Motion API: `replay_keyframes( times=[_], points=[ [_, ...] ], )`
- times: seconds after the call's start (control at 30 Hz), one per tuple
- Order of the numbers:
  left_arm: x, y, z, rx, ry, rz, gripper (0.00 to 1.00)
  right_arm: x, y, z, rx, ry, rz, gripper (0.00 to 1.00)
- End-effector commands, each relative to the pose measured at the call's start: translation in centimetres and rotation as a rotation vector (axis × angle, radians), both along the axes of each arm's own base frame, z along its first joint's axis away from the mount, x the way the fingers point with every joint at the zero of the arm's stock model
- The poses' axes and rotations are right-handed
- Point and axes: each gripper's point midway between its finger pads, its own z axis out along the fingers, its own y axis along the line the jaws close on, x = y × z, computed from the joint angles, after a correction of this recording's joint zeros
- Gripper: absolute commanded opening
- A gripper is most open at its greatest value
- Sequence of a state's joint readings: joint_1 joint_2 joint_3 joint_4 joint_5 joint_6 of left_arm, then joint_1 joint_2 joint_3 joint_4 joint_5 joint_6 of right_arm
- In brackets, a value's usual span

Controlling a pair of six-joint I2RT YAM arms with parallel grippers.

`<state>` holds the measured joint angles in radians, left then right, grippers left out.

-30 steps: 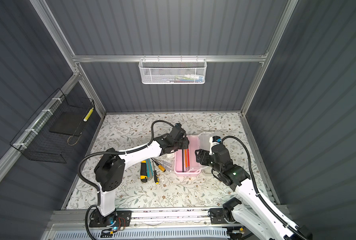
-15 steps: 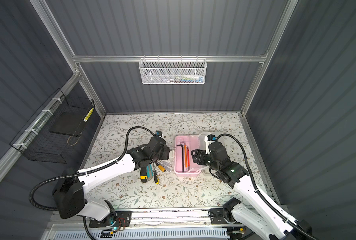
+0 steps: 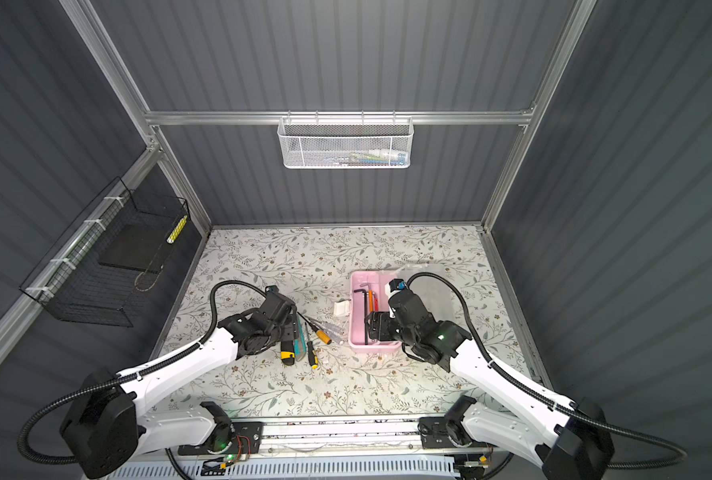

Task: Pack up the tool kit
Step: 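Release the orange hex key and move the left gripper to the utility knife, then grasp the yellow-black utility knife with the left gripper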

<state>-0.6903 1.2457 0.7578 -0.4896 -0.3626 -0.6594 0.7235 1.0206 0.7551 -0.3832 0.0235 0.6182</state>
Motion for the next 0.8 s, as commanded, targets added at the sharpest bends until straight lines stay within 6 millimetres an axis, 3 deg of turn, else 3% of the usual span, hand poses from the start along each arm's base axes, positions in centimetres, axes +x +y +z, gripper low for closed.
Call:
replay_keyframes(
  times=[0.0,0.53,0.77],
  points=[
    [-0.7,0.6,-1.3,0.002,0.042,0.013,0.68,0.4,0.2,1.5,0.010,-0.029,-0.017,0.75],
    [-0.6,0.9,-5.1,-0.004,0.105,0.033,0.52,0.7,0.6,0.6,0.011,-0.019,-0.026,0.74],
    [-0.8,0.8,-6.9,0.006,0.132,0.034,0.50,0.9,0.6,0.4,0.008,-0.019,-0.029,0.74]
  ],
)
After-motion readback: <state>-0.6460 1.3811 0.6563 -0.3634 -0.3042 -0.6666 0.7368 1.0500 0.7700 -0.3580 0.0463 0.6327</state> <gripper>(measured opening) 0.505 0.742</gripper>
